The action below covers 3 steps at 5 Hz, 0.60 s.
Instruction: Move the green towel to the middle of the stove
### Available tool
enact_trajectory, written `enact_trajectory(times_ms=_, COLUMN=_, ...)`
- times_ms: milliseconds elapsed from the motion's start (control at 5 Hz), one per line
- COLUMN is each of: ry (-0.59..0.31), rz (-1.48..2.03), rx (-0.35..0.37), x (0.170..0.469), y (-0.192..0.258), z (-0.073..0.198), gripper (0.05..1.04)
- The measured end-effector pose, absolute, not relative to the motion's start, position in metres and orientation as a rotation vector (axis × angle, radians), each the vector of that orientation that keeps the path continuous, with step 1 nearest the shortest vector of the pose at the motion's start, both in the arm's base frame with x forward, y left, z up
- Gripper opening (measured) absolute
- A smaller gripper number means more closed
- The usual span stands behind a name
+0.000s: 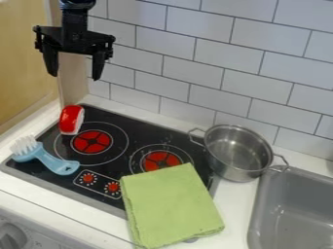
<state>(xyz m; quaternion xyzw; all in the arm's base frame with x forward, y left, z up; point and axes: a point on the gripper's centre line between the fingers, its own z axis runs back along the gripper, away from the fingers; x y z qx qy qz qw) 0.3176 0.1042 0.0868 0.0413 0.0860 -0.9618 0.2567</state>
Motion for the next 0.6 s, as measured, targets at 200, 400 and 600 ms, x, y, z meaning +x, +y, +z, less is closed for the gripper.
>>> enact_trajectory(times_ms=200, ry=0.232, rz=-2.613, rx=0.019, x=0.304, y=0.101, z=0.069, gripper=0.998)
enact_trajectory(times_ms=400, ry=0.217, rz=-2.579, rx=0.003, x=0.303, y=0.098, z=0.066, gripper=0.998)
enact_trajectory(times_ms=600, ry=0.207, rz=-2.575, rx=-0.021, x=0.302, y=0.09, z=0.067, gripper=0.998)
